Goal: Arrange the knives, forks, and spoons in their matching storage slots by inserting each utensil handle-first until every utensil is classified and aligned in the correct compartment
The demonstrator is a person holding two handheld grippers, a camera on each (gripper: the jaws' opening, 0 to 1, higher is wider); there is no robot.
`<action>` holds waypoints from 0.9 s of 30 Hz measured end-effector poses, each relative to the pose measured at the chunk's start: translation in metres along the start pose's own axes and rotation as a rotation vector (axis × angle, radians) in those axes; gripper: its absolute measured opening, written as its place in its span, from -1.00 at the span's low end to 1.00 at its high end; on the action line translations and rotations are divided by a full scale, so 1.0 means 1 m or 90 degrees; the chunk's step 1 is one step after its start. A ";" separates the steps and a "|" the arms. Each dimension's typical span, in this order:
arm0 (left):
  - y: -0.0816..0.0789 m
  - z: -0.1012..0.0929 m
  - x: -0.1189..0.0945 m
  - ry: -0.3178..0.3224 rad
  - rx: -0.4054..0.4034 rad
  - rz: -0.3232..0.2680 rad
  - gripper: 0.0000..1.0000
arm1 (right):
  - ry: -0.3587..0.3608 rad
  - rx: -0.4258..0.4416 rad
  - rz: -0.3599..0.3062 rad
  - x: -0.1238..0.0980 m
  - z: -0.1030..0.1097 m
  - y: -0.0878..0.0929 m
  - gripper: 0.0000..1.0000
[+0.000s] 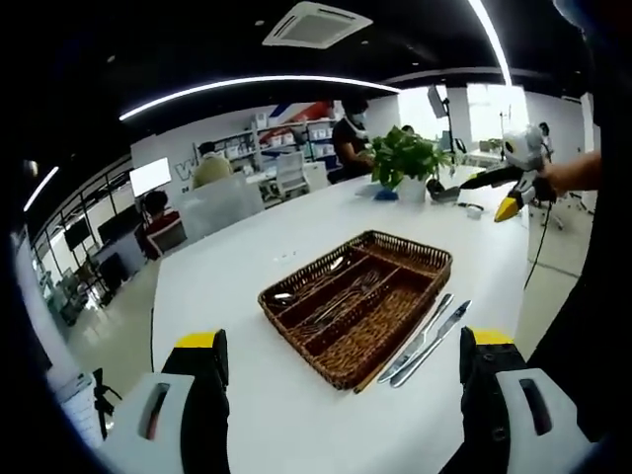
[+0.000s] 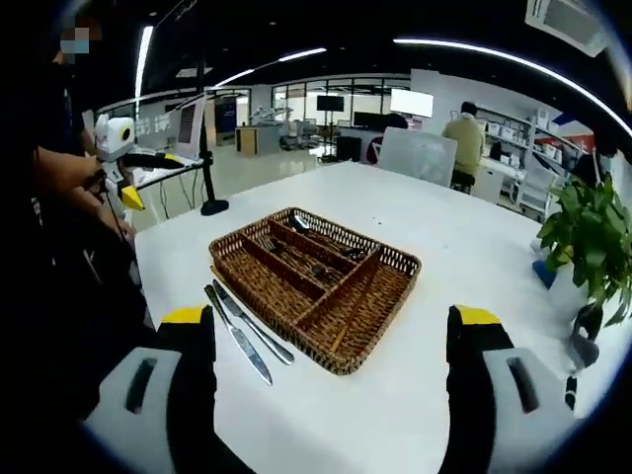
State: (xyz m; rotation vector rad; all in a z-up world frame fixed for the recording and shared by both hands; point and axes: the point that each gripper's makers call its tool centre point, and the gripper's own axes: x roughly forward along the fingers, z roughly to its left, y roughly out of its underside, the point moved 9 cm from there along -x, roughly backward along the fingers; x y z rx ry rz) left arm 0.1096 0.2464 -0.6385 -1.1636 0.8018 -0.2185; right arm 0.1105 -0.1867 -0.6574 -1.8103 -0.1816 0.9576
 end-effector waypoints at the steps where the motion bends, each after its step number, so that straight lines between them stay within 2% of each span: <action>1: 0.003 0.003 0.001 -0.006 -0.009 0.006 0.99 | 0.001 0.032 -0.010 0.000 0.000 0.000 1.00; 2: 0.003 0.007 0.001 -0.003 -0.017 0.001 0.99 | 0.002 0.064 -0.021 0.000 0.000 0.000 1.00; 3: 0.003 0.008 0.005 0.015 -0.040 -0.024 0.99 | -0.001 0.092 -0.040 0.000 0.000 -0.003 1.00; 4: 0.003 0.009 0.006 0.018 -0.045 -0.029 0.99 | -0.006 0.099 -0.042 0.000 0.001 -0.005 1.00; 6: 0.005 0.013 0.016 0.017 -0.041 -0.010 0.99 | 0.004 0.081 -0.016 -0.002 0.006 -0.009 1.00; 7: 0.001 0.010 0.019 0.038 -0.024 -0.033 0.99 | 0.030 0.058 -0.023 -0.004 0.009 -0.014 1.00; 8: 0.001 0.009 0.020 0.044 -0.033 -0.042 0.99 | 0.047 0.049 -0.047 -0.004 0.010 -0.016 1.00; 10: 0.003 0.009 0.020 0.050 -0.040 -0.039 0.99 | 0.039 0.098 -0.043 0.001 0.012 -0.013 1.00; 11: 0.005 0.011 0.019 0.050 -0.032 -0.033 0.99 | 0.035 0.095 -0.044 0.004 0.010 -0.012 1.00; 13: 0.008 0.012 0.015 0.043 -0.014 -0.037 0.99 | 0.030 0.043 -0.040 0.010 0.005 -0.012 1.00; 15: 0.012 0.012 0.014 0.052 -0.046 -0.010 0.99 | 0.010 0.060 0.008 0.009 0.003 -0.010 1.00; 16: 0.011 0.013 0.014 0.043 -0.031 -0.025 0.99 | 0.024 0.037 -0.013 0.008 -0.001 -0.012 1.00; 18: 0.015 0.017 0.017 0.060 -0.027 -0.016 0.99 | 0.035 0.033 -0.008 0.008 -0.008 -0.008 1.00; 20: 0.017 0.022 0.019 0.053 -0.031 0.006 0.99 | 0.041 0.052 -0.017 0.011 -0.014 -0.007 1.00; 21: 0.015 0.023 0.021 0.056 -0.035 0.009 0.99 | 0.034 0.076 -0.004 0.013 -0.014 -0.006 1.00; 23: 0.008 0.021 0.021 0.065 -0.032 0.010 0.99 | 0.032 0.046 -0.023 0.014 -0.016 -0.014 1.00; 24: 0.006 0.020 0.022 0.077 -0.013 0.010 0.99 | 0.028 0.041 -0.025 0.016 -0.017 -0.017 1.00; 27: 0.007 0.026 0.025 0.068 -0.006 0.014 0.99 | 0.018 0.023 -0.018 0.021 -0.021 -0.018 1.00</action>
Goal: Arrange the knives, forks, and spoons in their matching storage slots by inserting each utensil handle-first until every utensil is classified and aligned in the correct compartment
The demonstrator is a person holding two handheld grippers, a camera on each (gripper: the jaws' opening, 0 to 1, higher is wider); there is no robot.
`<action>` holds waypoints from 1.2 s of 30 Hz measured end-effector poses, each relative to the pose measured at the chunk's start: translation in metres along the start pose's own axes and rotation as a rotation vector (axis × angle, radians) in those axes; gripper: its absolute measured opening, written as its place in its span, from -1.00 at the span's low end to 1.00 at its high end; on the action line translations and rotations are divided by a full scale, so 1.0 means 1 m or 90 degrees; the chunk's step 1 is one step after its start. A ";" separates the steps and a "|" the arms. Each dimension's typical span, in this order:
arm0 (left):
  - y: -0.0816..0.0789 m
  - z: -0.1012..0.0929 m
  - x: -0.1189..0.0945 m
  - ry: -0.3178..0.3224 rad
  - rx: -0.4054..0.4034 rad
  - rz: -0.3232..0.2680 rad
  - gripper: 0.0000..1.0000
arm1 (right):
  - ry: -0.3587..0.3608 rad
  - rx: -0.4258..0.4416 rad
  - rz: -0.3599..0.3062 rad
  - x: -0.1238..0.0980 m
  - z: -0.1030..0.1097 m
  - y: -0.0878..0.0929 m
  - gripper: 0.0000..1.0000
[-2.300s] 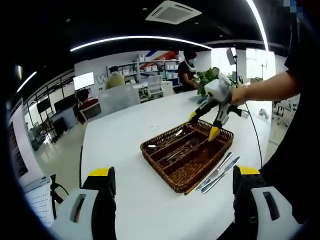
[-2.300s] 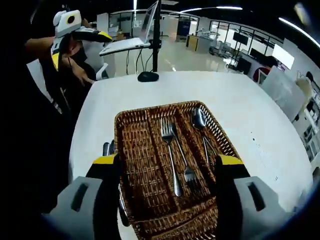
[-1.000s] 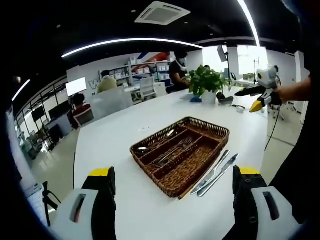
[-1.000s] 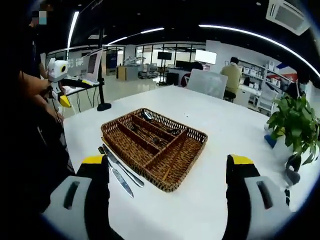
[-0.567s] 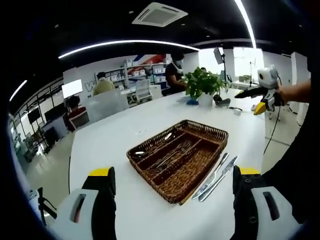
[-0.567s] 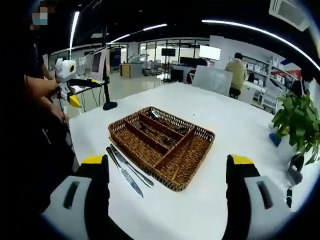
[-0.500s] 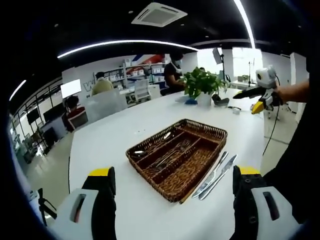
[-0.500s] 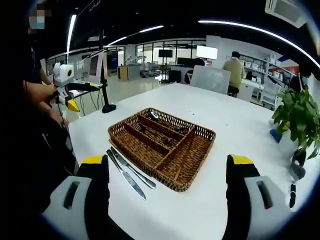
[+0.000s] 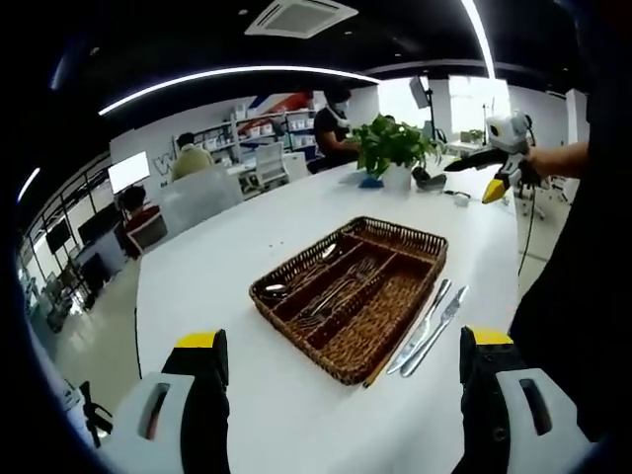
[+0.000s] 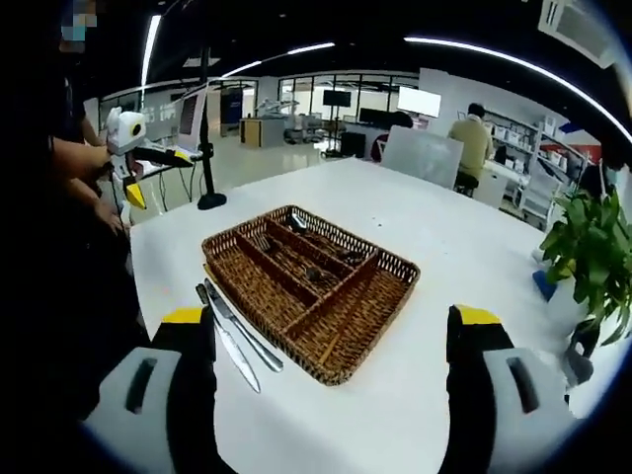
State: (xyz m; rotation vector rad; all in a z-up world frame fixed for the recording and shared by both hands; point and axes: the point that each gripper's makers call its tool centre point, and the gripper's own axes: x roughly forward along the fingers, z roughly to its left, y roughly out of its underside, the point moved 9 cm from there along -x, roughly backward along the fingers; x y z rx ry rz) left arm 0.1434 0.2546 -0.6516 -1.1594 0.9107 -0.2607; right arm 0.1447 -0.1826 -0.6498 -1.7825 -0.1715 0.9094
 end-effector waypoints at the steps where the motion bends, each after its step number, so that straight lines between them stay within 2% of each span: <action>1: -0.001 0.003 0.000 -0.006 -0.013 -0.004 0.99 | -0.022 0.005 0.014 0.004 -0.002 0.002 1.00; 3: -0.004 0.003 0.001 0.004 -0.035 -0.010 0.99 | -0.051 0.031 0.042 0.005 0.000 0.005 1.00; 5: -0.007 0.001 0.002 0.006 -0.024 -0.012 0.99 | -0.043 0.015 0.033 0.005 -0.003 0.000 1.00; 8: -0.004 0.000 0.005 0.007 -0.005 0.000 0.99 | -0.056 0.001 0.039 0.003 -0.002 -0.007 1.00; 11: -0.007 0.000 0.006 -0.001 -0.008 -0.006 0.99 | -0.074 -0.021 0.038 0.001 0.002 -0.016 0.96; 12: -0.008 -0.001 0.006 -0.002 -0.006 -0.012 0.99 | -0.069 -0.048 0.042 0.001 0.002 -0.019 0.94; 14: -0.009 -0.002 0.007 -0.001 -0.002 -0.015 0.99 | -0.076 -0.069 0.053 0.000 0.004 -0.021 0.76; 16: -0.008 -0.005 0.006 -0.001 0.001 -0.018 0.99 | -0.081 -0.078 0.059 0.000 0.007 -0.024 0.68; 19: -0.004 -0.010 0.009 0.001 -0.005 -0.017 0.99 | -0.101 -0.073 0.063 0.005 0.012 -0.028 0.79; 22: -0.004 -0.015 0.008 0.003 -0.003 -0.014 0.99 | -0.121 -0.096 0.064 0.008 0.017 -0.033 0.89; 24: -0.002 -0.014 0.006 0.003 -0.002 -0.016 0.99 | -0.174 -0.072 0.064 0.011 0.028 -0.035 0.98; 26: 0.000 -0.015 0.003 0.001 -0.005 -0.015 0.99 | -0.178 -0.093 0.051 0.015 0.032 -0.039 1.00; 36: 0.009 -0.030 -0.003 0.001 -0.012 -0.025 0.99 | -0.199 -0.142 0.109 0.030 0.050 -0.026 1.00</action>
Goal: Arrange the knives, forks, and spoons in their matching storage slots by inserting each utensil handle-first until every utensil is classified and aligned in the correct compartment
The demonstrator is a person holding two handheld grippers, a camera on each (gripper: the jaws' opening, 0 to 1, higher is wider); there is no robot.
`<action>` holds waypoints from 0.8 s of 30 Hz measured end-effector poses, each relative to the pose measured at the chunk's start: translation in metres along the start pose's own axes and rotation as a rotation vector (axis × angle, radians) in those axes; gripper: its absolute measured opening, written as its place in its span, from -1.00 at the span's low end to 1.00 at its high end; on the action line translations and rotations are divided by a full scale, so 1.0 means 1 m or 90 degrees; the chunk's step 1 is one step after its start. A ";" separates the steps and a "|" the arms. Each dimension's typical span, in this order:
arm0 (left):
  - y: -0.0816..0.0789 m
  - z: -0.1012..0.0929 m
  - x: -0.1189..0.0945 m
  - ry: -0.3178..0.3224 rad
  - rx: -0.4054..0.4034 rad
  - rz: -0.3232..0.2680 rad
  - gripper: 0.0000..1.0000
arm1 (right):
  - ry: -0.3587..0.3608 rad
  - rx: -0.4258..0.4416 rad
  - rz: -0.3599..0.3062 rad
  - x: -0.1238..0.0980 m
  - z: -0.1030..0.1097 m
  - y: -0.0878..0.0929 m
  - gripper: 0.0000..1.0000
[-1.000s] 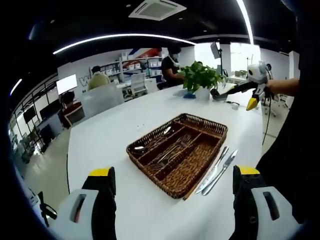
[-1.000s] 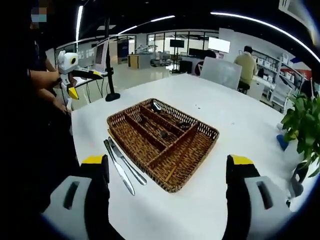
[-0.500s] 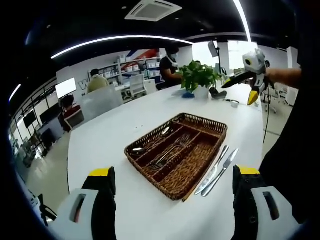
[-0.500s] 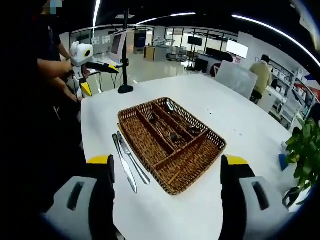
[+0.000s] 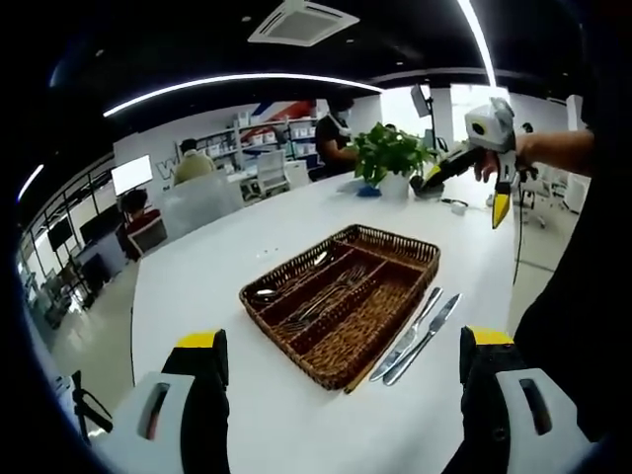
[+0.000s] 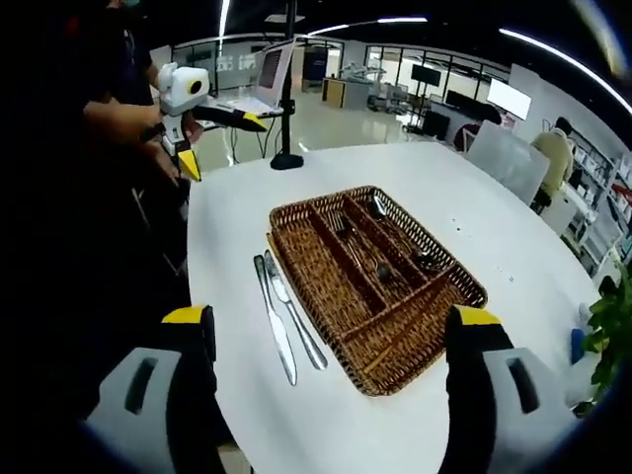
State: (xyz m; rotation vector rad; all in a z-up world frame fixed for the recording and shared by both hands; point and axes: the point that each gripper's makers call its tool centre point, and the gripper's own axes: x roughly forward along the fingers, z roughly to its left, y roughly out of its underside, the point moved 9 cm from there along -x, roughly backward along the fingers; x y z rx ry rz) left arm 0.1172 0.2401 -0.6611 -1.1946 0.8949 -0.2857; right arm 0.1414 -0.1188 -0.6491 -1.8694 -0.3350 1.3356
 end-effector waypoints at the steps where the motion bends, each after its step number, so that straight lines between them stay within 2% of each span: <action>1: 0.001 -0.001 0.000 0.002 0.000 0.002 0.99 | -0.002 -0.005 0.007 0.001 0.001 0.001 0.99; 6: 0.001 -0.002 -0.001 0.007 -0.001 0.005 0.99 | -0.030 -0.030 0.028 0.010 0.006 0.003 0.86; 10: -0.003 -0.002 0.000 0.003 0.000 -0.001 0.99 | -0.054 -0.053 0.063 0.017 0.010 0.010 0.71; 16: -0.001 0.000 -0.001 -0.001 -0.001 0.002 0.99 | -0.078 -0.063 0.083 0.025 0.019 0.016 0.61; 18: 0.001 0.002 -0.001 -0.006 0.003 -0.007 0.99 | -0.087 -0.061 0.090 0.029 0.020 0.021 0.57; 20: 0.000 0.001 -0.002 -0.006 0.001 -0.010 0.99 | -0.101 -0.057 0.098 0.032 0.023 0.025 0.40; 24: 0.002 -0.001 -0.002 -0.003 -0.001 -0.010 0.99 | -0.125 -0.047 0.127 0.040 0.027 0.037 0.22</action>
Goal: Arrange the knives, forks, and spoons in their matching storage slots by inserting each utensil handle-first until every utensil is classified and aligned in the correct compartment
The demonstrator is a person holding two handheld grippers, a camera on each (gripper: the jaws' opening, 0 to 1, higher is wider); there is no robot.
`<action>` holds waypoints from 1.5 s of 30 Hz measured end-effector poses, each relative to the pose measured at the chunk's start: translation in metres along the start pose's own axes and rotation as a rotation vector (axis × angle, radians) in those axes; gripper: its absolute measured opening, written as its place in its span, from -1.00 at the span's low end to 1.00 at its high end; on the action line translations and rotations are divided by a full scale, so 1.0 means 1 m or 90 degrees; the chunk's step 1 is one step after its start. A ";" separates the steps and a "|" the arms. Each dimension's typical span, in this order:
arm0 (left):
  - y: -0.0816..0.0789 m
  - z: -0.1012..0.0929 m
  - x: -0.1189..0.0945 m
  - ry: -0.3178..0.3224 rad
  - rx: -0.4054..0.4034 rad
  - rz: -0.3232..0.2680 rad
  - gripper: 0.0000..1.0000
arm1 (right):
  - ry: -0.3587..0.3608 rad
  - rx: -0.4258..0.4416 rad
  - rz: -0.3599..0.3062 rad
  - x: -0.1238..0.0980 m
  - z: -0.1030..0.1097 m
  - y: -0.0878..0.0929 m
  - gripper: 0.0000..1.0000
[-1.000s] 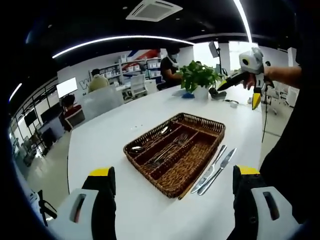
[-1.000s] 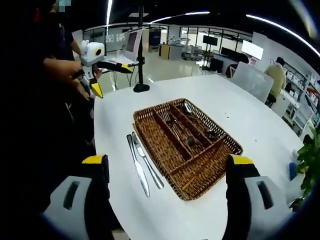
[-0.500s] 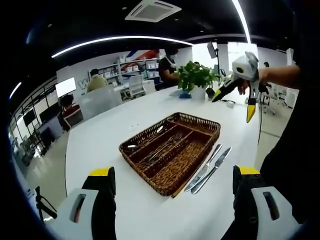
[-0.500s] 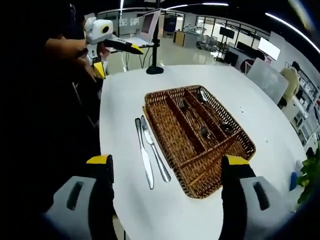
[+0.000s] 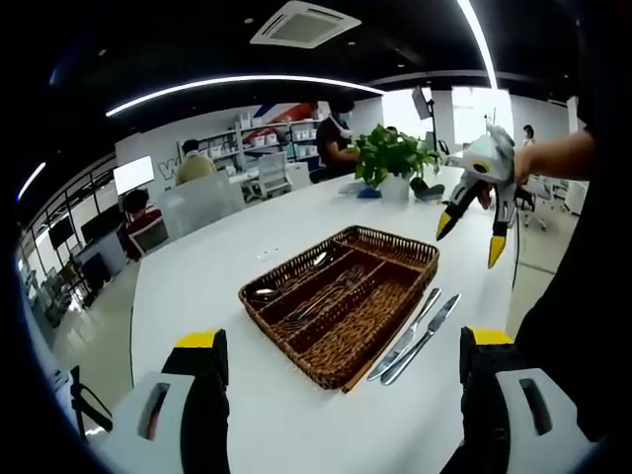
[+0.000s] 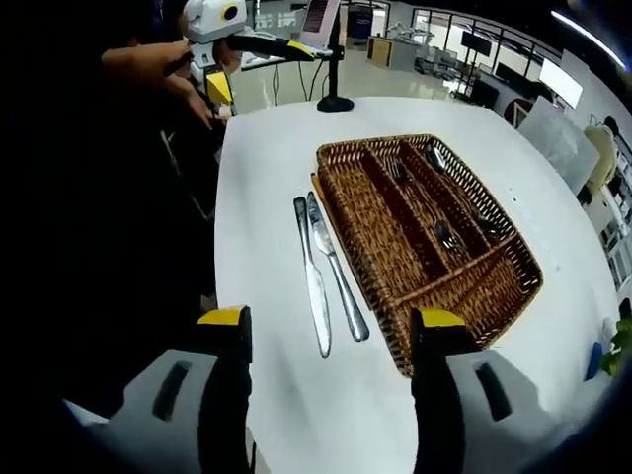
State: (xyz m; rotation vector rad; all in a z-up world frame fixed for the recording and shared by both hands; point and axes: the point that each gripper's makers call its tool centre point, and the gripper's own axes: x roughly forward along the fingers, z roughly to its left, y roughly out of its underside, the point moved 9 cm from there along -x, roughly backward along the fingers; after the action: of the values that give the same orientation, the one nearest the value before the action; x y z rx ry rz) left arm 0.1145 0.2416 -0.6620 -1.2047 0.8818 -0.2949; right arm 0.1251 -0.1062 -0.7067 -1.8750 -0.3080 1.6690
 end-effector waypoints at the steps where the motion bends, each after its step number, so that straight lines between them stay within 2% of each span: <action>1: 0.001 -0.001 0.000 0.002 0.000 0.001 0.99 | -0.010 0.002 0.010 0.004 0.002 0.003 0.15; 8: 0.002 -0.001 -0.002 0.007 0.001 0.003 0.99 | -0.031 0.015 0.031 0.027 0.004 0.014 0.07; 13: 0.003 0.002 -0.006 0.003 0.002 0.000 0.99 | -0.039 -0.002 0.045 0.048 0.006 0.022 0.03; 15: 0.005 0.002 -0.009 -0.003 0.000 -0.004 0.99 | -0.055 0.016 0.050 0.052 0.007 0.025 -0.07; 17: 0.007 0.001 -0.010 -0.001 -0.006 -0.004 0.99 | -0.046 0.012 0.055 0.059 0.006 0.028 -0.09; 20: 0.008 -0.002 -0.010 -0.001 -0.008 -0.001 0.99 | -0.057 0.002 0.070 0.067 0.007 0.034 -0.25; 28: 0.009 -0.003 -0.013 -0.008 -0.013 -0.003 0.99 | -0.057 0.003 0.088 0.071 0.002 0.037 -0.42; 33: 0.010 -0.004 -0.015 -0.007 -0.014 -0.001 0.99 | -0.061 -0.001 0.090 0.077 0.000 0.037 -0.44; 36: 0.011 -0.003 -0.017 -0.009 -0.013 0.003 0.99 | -0.064 -0.038 0.121 0.081 0.000 0.040 -0.53; 37: 0.011 -0.002 -0.018 -0.010 -0.013 0.003 0.99 | -0.065 -0.084 0.115 0.081 -0.001 0.037 -0.58; 38: 0.010 -0.002 -0.018 -0.012 -0.013 0.003 0.99 | -0.047 -0.075 0.118 0.082 -0.002 0.037 -0.61; 39: 0.010 -0.002 -0.019 -0.013 -0.013 0.002 0.99 | -0.050 -0.053 0.127 0.082 -0.002 0.037 -0.62; 45: 0.010 -0.007 -0.017 -0.008 -0.013 0.003 0.99 | -0.063 -0.088 0.137 0.083 0.001 0.035 -0.73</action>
State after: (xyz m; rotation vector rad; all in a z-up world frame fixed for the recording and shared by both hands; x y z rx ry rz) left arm 0.0961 0.2509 -0.6648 -1.2225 0.8791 -0.2741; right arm 0.1313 -0.0883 -0.7943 -1.9889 -0.2767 1.9315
